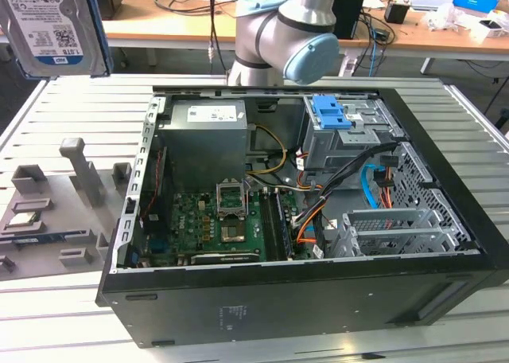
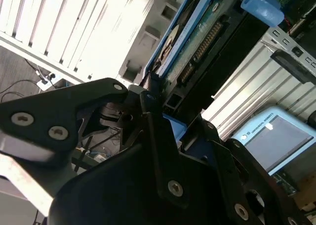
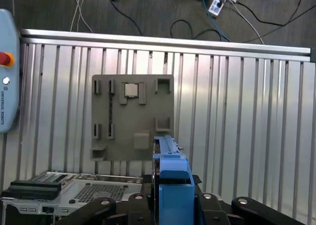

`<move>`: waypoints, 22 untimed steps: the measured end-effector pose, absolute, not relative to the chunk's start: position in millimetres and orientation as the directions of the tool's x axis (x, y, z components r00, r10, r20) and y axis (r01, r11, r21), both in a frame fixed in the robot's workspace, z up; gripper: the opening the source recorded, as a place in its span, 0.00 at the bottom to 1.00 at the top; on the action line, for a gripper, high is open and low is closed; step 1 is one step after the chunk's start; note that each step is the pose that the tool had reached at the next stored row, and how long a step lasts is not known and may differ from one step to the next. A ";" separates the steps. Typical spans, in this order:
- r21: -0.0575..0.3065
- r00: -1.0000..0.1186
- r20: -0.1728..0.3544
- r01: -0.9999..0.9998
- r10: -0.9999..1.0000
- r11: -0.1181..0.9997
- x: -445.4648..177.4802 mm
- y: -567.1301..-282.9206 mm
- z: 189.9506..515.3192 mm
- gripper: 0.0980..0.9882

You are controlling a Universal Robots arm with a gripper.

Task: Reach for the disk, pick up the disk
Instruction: 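Pick up the disk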

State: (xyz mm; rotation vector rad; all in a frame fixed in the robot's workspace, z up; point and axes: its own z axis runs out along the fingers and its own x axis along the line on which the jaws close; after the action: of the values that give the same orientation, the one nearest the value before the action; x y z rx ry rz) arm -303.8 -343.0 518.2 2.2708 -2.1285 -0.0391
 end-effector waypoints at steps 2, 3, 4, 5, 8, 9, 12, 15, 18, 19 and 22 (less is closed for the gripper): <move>0.038 0.065 0.001 -0.997 -0.998 -0.065 -280.7 -343.0 518.2 0.30; 0.038 0.065 0.001 -0.997 -0.998 -0.065 -278.2 -343.0 518.2 0.30; 0.038 0.065 0.001 -0.997 -0.998 -0.065 -275.1 -343.0 518.3 0.30; 0.038 0.065 0.001 -0.997 -0.998 -0.064 -272.7 -343.0 518.3 0.30; 0.038 0.065 0.001 -0.997 -0.998 -0.065 -259.9 -343.0 518.2 0.30; 0.038 0.065 0.001 -0.997 -0.998 -0.065 -255.7 -343.0 518.3 0.30; 0.038 0.065 0.001 -0.997 -0.998 -0.064 -245.1 -343.0 518.3 0.30; 0.038 0.065 0.001 -0.997 -0.998 -0.064 -232.6 -343.0 518.3 0.30; 0.038 0.065 0.001 -0.997 -0.998 -0.065 -220.6 -343.0 518.2 0.30; 0.038 0.065 0.001 -0.997 -0.998 -0.065 -215.4 -343.0 518.3 0.30; 0.038 0.065 0.002 -0.997 -0.998 -0.064 -203.4 -343.0 518.3 0.30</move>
State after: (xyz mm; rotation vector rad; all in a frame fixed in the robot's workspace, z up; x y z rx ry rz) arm -203.4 -343.0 518.3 2.2707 -2.1285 -0.0391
